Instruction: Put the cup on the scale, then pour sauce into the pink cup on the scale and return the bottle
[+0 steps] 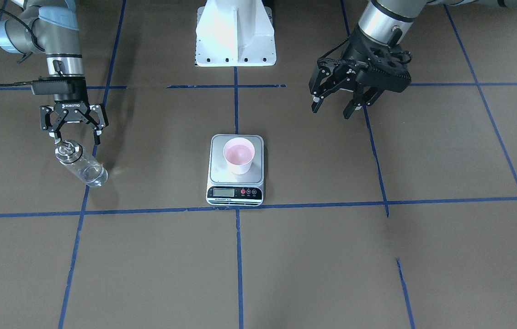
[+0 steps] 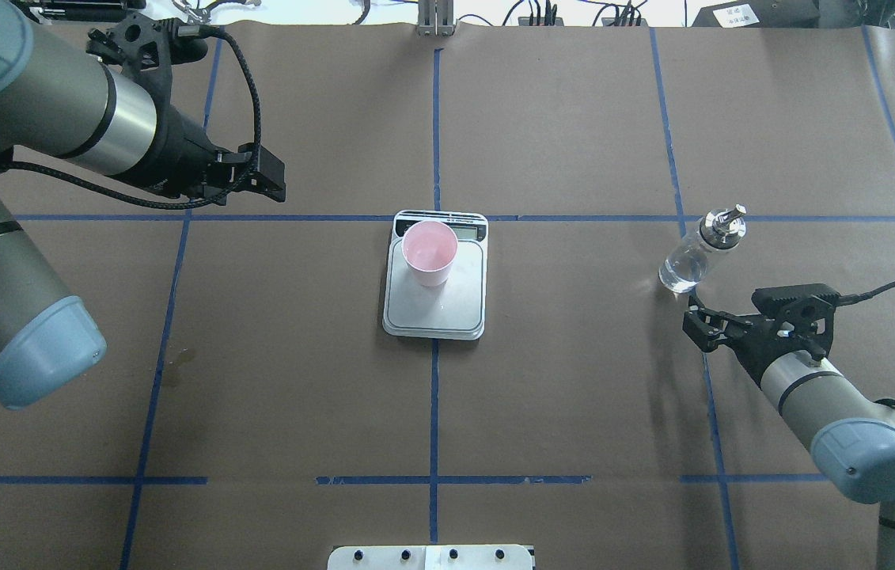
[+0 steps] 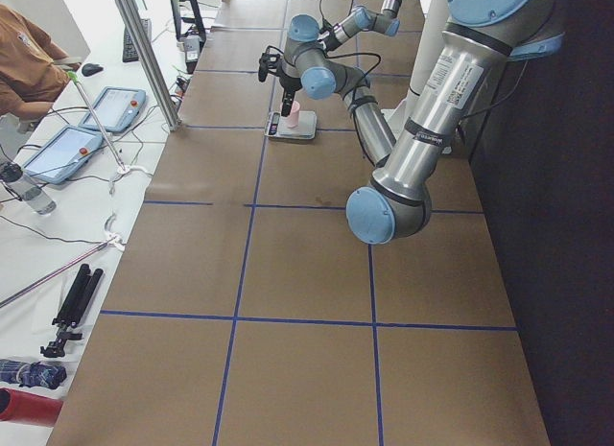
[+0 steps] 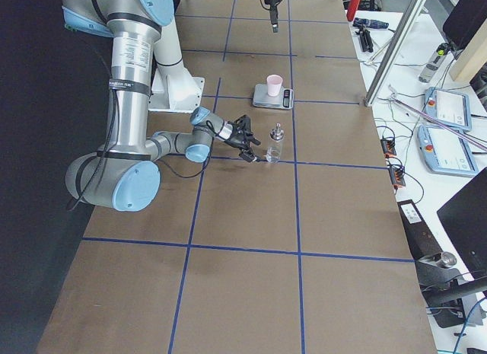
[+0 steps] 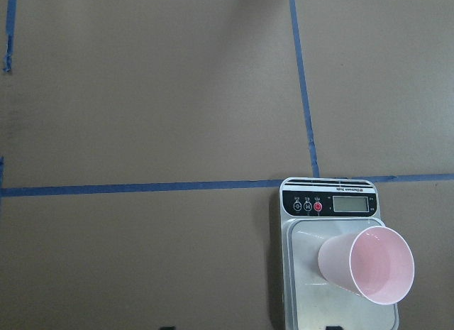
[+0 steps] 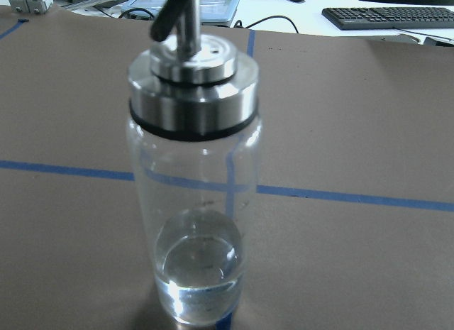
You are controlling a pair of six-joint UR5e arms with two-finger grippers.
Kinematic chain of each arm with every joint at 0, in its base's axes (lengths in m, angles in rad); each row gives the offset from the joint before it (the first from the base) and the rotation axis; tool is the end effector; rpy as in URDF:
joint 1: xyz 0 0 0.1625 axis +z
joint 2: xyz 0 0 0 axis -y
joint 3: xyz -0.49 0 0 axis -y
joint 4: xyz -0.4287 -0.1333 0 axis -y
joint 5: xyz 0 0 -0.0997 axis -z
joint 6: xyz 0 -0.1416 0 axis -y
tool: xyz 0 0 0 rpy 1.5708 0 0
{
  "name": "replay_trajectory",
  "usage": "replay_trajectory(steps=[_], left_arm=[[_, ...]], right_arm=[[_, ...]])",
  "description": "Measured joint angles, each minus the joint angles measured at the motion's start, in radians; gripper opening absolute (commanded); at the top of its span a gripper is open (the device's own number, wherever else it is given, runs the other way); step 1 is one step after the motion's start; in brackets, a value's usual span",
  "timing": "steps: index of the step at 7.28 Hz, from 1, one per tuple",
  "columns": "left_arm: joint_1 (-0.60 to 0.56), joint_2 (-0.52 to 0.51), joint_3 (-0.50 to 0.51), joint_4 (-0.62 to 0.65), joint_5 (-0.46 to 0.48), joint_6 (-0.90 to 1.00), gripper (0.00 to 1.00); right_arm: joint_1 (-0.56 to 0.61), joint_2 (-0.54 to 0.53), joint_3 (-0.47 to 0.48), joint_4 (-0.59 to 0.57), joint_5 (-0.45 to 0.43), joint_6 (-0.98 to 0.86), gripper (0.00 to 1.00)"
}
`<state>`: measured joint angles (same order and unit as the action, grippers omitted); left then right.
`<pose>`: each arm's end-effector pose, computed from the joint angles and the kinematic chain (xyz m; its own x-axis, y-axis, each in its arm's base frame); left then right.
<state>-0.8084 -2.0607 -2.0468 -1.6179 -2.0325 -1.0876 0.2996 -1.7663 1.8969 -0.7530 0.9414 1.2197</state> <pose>0.3876 -0.5075 0.2247 0.5033 0.0753 -0.8608 0.1723 0.9674 0.1854 -0.3956 -0.3490 0.5731 0.7623 -0.0555 0.6449 -0.4615 0.6519 0.6017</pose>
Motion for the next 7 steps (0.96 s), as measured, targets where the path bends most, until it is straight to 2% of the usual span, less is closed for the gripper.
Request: replay_trajectory(steps=[3,4,5,7], left_arm=[[-0.002,0.004,-0.002,-0.001,0.001,0.012,0.76],[-0.004,0.007,-0.004,-0.002,0.001,0.023,0.76],[-0.01,0.01,-0.008,-0.003,-0.001,0.054,0.76],[-0.05,0.021,-0.006,-0.001,-0.011,0.18,0.77]], right_arm=[[0.018,-0.101,0.055,0.057,0.097,-0.009,1.0],[0.081,-0.12,0.052,0.08,0.21,-0.018,1.0],[0.191,-0.13,0.045,0.091,0.364,-0.055,1.0],[0.441,-0.126,0.006,0.092,0.636,-0.254,1.0]])
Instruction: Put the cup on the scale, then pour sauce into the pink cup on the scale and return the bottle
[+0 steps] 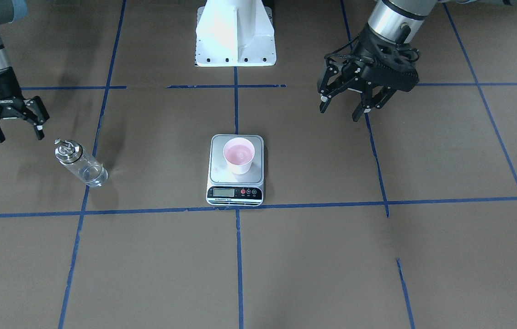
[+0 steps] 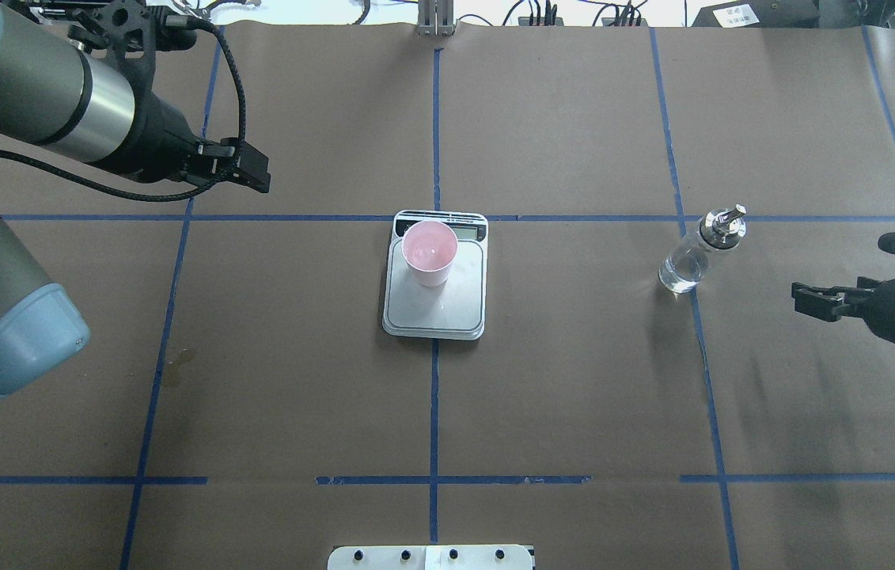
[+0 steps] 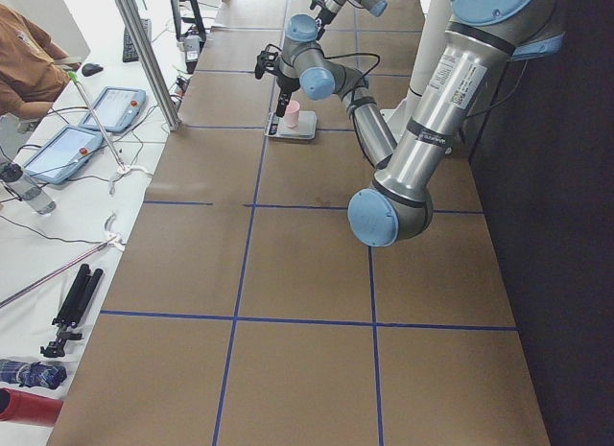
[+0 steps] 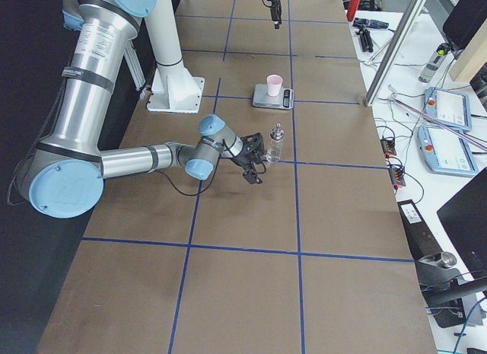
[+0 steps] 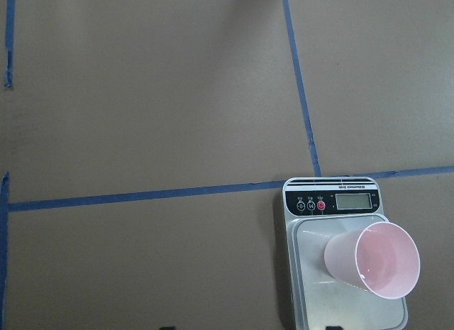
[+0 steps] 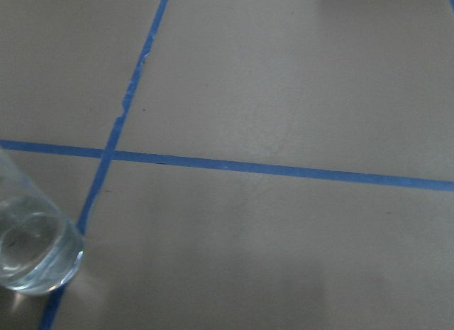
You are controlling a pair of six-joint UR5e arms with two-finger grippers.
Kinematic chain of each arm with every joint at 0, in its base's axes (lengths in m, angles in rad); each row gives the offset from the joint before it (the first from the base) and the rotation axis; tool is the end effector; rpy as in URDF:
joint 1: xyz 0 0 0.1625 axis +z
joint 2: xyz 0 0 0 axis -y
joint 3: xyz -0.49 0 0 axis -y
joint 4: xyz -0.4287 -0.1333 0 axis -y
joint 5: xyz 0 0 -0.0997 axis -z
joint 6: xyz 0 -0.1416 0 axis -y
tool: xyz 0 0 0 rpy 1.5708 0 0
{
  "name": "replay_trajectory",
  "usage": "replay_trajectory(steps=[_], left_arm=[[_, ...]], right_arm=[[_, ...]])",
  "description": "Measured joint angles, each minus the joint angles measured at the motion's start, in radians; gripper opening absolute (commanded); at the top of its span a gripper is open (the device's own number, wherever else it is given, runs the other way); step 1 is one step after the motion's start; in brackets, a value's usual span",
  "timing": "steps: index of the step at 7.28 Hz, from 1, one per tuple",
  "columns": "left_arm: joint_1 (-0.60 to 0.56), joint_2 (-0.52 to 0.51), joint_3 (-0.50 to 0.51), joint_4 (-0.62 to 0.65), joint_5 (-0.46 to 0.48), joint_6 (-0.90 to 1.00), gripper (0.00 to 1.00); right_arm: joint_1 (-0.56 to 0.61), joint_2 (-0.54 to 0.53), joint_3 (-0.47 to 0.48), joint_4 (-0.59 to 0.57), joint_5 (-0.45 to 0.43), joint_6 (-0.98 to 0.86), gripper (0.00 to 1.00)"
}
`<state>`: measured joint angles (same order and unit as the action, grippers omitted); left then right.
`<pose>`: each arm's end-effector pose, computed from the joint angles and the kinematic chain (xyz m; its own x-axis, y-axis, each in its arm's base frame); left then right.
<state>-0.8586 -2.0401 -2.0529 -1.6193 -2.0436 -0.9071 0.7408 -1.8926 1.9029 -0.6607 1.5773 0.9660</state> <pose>0.3599 -0.5222 0.2347 0.5391 0.2149 -0.8144 0.1161 0.9387 0.3245 -0.2403 -0.3992 0.6293 0.7491 -0.0854 0.6569 -0.2980 0.8422 0.4493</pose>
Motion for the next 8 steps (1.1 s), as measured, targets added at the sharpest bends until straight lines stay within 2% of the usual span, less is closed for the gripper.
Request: replay_trajectory(steps=[2,3,5,6,7,8], left_arm=[[-0.08,0.063,0.005,-0.001,-0.033,0.19,0.77],[-0.123,0.102,0.007,-0.001,-0.04,0.284,0.77],[-0.227,0.171,0.025,0.001,-0.095,0.438,0.77],[-0.287,0.205,0.046,0.001,-0.138,0.524,0.77],[-0.343,0.231,0.077,0.002,-0.167,0.615,0.96],[-0.396,0.271,0.109,0.002,-0.195,0.712,1.0]], right_arm=[[0.28,0.069,-0.102,-0.022,0.298,-0.195,1.0],[0.382,0.111,-0.135,-0.072,0.393,-0.233,1.0],[0.55,0.203,-0.159,-0.262,0.571,-0.325,1.0],[0.62,0.227,-0.163,-0.359,0.628,-0.451,1.0],[0.678,0.242,-0.164,-0.453,0.673,-0.59,1.0],[0.718,0.257,-0.165,-0.557,0.715,-0.708,1.0]])
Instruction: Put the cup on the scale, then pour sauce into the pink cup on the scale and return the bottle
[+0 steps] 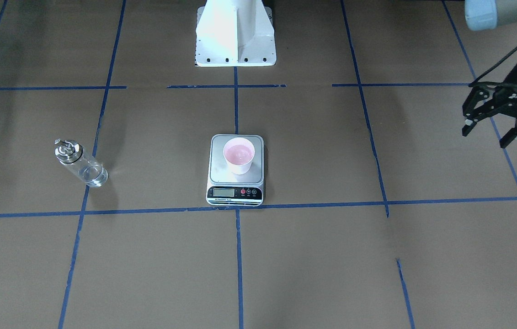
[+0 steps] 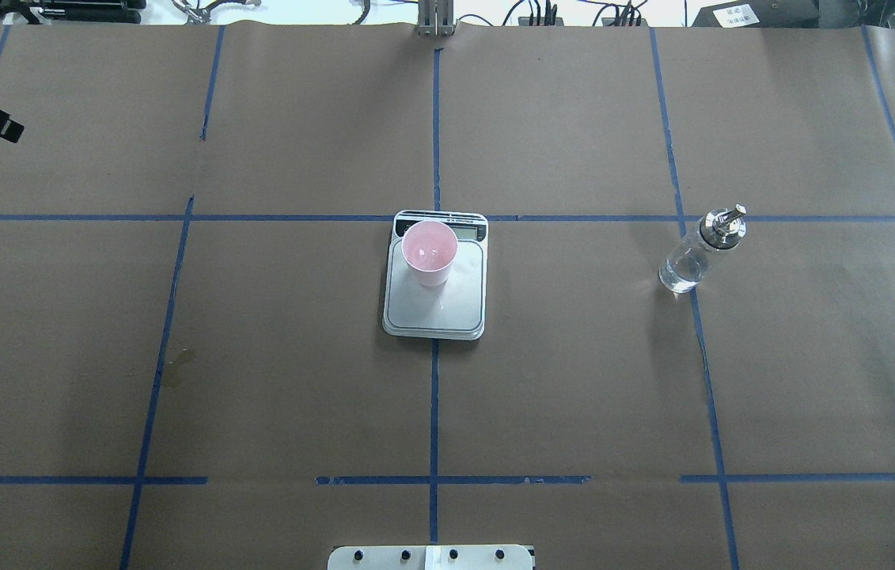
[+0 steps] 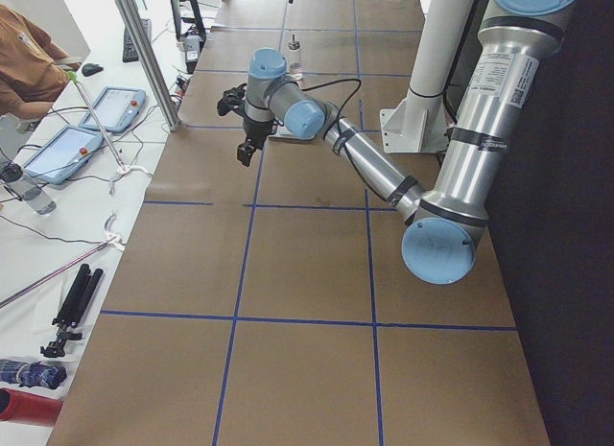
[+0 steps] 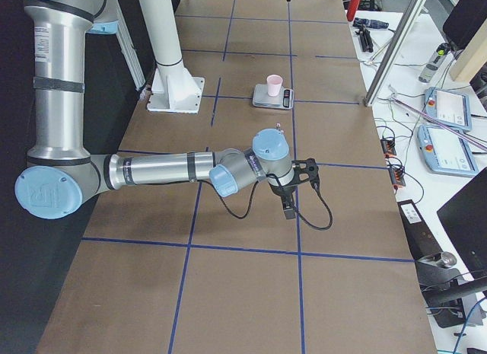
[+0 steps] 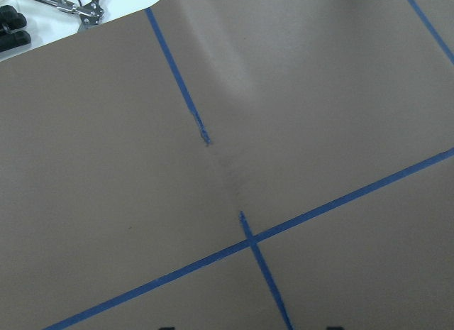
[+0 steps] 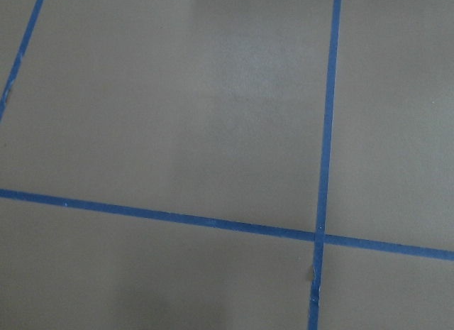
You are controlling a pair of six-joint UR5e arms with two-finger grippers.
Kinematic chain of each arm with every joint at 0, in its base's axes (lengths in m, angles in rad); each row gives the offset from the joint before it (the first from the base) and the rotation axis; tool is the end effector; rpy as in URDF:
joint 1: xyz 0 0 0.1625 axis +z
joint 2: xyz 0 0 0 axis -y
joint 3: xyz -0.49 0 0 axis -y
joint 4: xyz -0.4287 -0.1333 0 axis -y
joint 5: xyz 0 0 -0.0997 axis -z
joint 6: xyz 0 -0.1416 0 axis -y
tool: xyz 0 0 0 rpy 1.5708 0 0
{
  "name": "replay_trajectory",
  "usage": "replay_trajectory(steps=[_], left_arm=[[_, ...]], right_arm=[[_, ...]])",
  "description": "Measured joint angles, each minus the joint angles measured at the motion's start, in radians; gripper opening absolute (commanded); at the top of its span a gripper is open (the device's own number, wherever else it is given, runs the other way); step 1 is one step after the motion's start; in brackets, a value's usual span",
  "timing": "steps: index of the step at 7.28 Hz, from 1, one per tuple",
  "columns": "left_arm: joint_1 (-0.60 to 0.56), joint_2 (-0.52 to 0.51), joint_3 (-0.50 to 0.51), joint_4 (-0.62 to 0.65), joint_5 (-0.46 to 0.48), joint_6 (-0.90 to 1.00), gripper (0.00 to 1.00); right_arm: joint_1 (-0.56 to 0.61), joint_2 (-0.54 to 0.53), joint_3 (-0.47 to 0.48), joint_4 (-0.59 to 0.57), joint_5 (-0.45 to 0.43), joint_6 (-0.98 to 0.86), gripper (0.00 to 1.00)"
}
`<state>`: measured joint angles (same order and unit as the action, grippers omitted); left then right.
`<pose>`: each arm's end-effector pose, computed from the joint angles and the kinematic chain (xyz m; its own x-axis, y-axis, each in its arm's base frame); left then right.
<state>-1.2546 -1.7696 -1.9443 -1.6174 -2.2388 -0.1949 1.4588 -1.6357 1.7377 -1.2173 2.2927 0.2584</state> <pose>0.1441 -0.5871 0.4434 0.6714 0.4246 -0.6073 -0.1256 0.8729 0.4715 -0.0199 -0.5321 0.6594 0.7153 -0.1323 0.6861 -0.0853 0.9580 0.2737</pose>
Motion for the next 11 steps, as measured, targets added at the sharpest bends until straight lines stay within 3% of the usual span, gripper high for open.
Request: replay_trajectory(steps=[3,6,11], left_arm=[[-0.138,0.09,0.152,-0.001,-0.194,0.134,1.0],[-0.241,0.129,0.27,0.005,-0.098,0.373,1.0],[-0.259,0.133,0.336,0.005,-0.073,0.417,1.0]], right_arm=[[0.028,0.025,-0.045,-0.223,0.035,-0.339,1.0],[0.054,0.05,-0.075,-0.338,0.036,-0.524,1.0],[0.067,0.04,-0.09,-0.359,0.14,-0.526,1.0]])
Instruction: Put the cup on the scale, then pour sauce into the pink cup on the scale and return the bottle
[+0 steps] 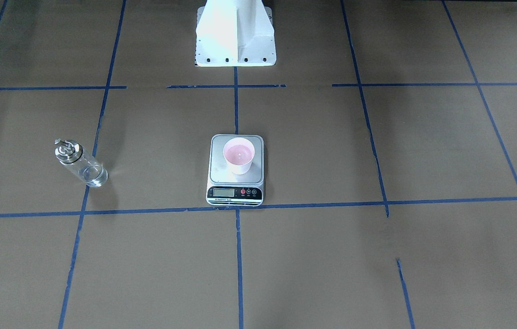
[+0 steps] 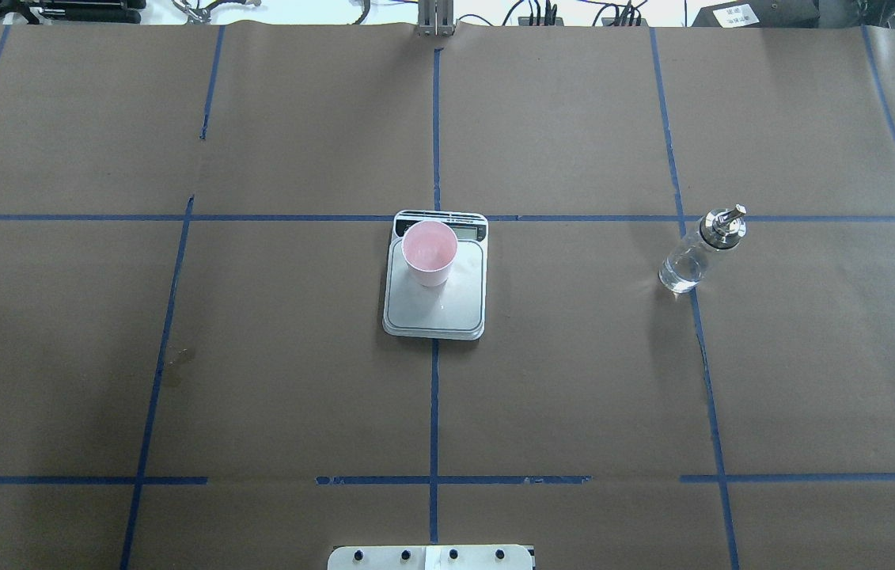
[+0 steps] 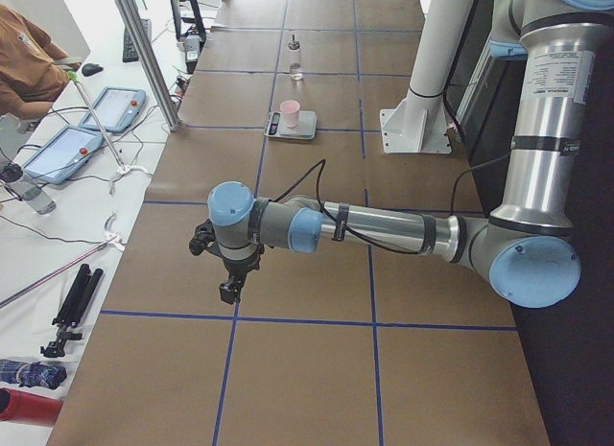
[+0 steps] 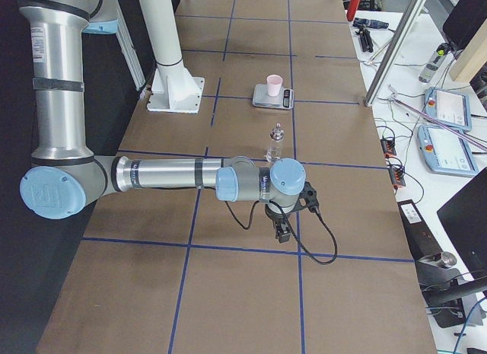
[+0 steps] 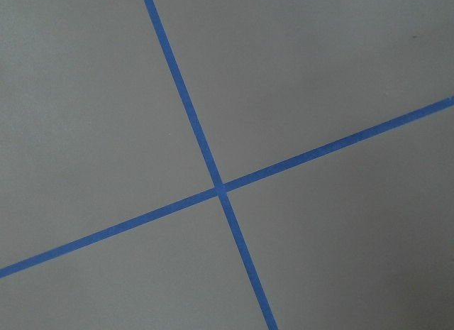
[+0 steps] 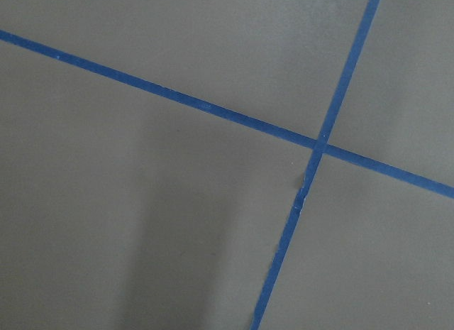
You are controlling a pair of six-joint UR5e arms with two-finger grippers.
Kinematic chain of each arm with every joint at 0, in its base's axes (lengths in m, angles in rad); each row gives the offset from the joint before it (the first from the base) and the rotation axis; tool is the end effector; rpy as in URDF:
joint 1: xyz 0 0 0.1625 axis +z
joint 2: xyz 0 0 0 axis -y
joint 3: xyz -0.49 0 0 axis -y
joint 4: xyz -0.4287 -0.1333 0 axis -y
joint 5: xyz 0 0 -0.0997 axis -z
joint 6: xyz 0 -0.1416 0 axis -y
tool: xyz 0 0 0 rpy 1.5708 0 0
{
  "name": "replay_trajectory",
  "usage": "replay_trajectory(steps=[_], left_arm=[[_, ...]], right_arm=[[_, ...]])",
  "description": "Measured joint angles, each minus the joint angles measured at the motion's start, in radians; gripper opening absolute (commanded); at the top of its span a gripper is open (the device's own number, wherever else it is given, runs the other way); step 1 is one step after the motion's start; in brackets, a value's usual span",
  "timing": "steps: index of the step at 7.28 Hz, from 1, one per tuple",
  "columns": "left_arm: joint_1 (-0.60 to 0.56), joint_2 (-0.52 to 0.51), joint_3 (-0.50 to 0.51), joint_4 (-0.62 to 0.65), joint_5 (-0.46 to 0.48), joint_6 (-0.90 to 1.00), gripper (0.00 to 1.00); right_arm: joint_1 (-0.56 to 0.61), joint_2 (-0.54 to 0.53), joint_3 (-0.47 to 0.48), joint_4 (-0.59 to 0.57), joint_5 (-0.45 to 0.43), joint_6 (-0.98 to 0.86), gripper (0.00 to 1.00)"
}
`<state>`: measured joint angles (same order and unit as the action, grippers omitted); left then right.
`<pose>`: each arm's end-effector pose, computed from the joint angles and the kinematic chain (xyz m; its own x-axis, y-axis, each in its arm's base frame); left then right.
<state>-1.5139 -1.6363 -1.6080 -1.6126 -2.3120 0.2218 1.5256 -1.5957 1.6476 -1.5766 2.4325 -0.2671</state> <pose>-0.0051 -0.5734 0.6965 0.7006 0.3530 -0.6201 -0.2157 0.9332 0.2875 0.0023 -0.5204 0.7176 0.6140 -0.3255 0.7191 0.2148 0.9455 0.2446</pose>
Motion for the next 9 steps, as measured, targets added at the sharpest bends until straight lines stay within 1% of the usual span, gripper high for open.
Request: replay_trajectory(steps=[3,9], left_arm=[[-0.002,0.008,0.009,0.0,0.0,-0.002,1.0],[-0.002,0.001,0.018,-0.004,-0.004,-0.004,1.0]], right_arm=[[0.001,-0.009,0.019,0.001,0.028,0.043,1.0],[0.001,-0.008,0.026,0.002,0.034,0.055,1.0]])
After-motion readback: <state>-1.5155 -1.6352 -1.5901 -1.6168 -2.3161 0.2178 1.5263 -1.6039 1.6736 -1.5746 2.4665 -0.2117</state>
